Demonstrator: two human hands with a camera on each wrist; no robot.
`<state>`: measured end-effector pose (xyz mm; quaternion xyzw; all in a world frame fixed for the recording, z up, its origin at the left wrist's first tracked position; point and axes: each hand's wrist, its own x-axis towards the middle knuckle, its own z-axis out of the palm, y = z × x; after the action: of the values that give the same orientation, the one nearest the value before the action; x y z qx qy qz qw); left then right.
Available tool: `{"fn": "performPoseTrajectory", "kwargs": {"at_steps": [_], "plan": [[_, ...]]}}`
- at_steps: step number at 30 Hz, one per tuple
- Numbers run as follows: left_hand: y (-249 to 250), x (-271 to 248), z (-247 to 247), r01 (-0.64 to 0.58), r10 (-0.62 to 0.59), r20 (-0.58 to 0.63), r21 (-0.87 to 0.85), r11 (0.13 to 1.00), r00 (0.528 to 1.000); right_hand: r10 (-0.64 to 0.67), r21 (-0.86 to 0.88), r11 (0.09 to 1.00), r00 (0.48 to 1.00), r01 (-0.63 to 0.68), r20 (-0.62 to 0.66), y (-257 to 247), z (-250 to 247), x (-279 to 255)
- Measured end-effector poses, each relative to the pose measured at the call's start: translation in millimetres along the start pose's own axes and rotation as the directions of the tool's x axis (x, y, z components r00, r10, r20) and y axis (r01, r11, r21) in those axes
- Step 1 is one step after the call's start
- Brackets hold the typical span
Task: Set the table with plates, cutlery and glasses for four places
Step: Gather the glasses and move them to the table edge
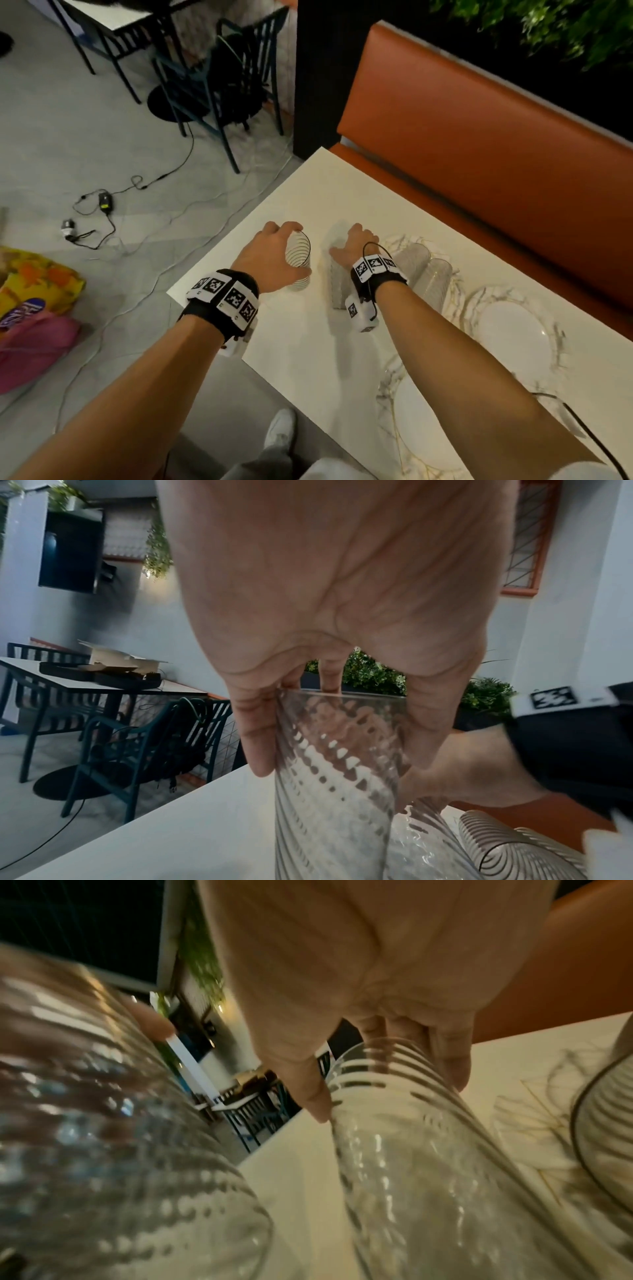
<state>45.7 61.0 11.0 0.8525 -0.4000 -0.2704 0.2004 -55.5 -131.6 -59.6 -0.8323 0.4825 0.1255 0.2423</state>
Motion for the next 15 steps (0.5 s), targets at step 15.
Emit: {"fn": "performPoseTrajectory", "kwargs": {"at_steps": [15], "plan": [[265.0,-6.1,88.5,-0.279,0.279,0.022,0.138,0.950,0.960,0.052,0.468,0.864,0.894,0.184,-0.446,260.1,-144.1,-185.9]]}}
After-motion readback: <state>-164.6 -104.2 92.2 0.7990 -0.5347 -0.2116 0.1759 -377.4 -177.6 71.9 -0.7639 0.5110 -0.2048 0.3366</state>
